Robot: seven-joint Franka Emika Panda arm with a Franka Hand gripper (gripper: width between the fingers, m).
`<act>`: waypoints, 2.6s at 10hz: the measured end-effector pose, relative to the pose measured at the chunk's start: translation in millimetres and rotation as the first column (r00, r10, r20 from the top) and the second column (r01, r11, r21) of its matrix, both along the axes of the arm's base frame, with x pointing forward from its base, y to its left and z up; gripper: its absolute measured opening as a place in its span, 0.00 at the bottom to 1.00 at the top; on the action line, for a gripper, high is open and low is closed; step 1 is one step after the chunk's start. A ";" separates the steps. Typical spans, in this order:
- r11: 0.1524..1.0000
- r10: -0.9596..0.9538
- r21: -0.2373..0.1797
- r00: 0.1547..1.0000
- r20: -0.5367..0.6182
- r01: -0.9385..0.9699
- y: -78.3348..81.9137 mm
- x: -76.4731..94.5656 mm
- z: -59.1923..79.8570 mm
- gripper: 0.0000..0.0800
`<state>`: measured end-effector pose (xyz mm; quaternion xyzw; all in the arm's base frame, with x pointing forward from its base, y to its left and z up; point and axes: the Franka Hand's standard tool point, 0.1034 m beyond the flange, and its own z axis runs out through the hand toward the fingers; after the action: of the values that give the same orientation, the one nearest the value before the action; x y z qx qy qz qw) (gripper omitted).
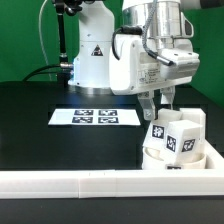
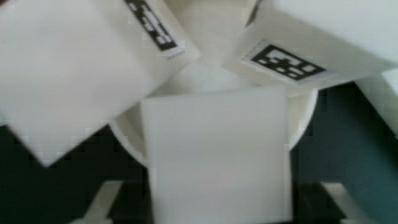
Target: Assemble stool
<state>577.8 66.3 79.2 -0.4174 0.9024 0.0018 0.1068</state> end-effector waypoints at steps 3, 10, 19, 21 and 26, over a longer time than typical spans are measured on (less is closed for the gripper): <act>0.998 0.054 0.006 0.998 0.026 -0.054 1.7 5.7 16.5 0.77; 0.778 0.619 -0.152 0.785 0.023 -0.609 6.8 7.1 18.0 0.81; 0.002 0.993 -0.290 0.035 -0.110 -0.957 5.1 7.9 17.9 0.81; -0.165 0.982 -0.302 -0.128 -0.138 -0.939 9.6 6.6 19.7 0.81; -0.495 0.866 -0.283 -0.440 -0.236 -0.822 7.7 7.4 20.7 0.81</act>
Offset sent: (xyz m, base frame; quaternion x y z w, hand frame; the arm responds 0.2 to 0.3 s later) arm 0.0004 0.0053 0.0361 -0.0197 -0.0262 -0.0584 0.9978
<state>585.2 74.0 99.9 -0.9908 0.0904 -0.0946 0.0352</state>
